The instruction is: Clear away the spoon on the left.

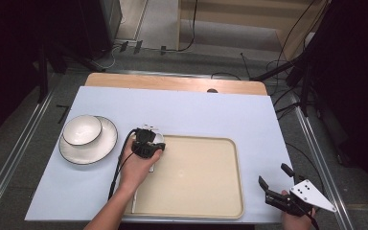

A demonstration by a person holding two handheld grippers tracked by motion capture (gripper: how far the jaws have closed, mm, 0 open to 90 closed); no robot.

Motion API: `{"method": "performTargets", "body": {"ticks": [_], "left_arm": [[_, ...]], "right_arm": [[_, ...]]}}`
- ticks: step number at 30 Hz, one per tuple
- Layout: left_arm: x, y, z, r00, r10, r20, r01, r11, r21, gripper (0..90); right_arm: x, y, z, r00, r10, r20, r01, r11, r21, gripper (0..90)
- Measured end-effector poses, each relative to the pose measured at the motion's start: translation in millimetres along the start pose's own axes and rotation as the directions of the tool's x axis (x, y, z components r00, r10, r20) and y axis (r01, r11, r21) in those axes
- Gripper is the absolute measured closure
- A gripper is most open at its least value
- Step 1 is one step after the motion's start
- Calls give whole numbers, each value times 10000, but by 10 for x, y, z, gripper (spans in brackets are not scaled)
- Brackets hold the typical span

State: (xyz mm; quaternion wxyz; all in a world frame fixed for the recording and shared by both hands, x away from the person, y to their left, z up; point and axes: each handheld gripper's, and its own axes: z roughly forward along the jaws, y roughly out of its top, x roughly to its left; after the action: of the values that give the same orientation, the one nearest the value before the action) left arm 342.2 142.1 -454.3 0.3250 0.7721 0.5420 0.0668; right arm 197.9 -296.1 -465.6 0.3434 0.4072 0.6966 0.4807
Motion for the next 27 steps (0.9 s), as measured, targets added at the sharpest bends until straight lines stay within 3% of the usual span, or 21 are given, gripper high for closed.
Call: {"method": "performTargets", "body": {"ticks": [10,18,23,25,27], "left_arm": [[19,-42,-133,9996,176,220,-171,9996,-228,900],[8,-176,-159,9987,462,211,-464,9989,97,900],[12,-218,-182,9986,455,287,-456,9990,38,900],[19,-231,-212,9981,387,486,-379,9991,-167,879],[31,-239,-272,9931,236,1147,-182,9987,-479,825]], "right_arm": [[1,3,-6,10000,-45,12,45,10000,-29,130],[17,4,3,10000,-56,-23,56,10000,28,130],[16,-1,10,10000,-19,27,19,10000,58,130],[16,-2,8,10000,-21,28,21,10000,50,130],[15,-4,8,10000,-33,21,33,10000,55,130]]}}
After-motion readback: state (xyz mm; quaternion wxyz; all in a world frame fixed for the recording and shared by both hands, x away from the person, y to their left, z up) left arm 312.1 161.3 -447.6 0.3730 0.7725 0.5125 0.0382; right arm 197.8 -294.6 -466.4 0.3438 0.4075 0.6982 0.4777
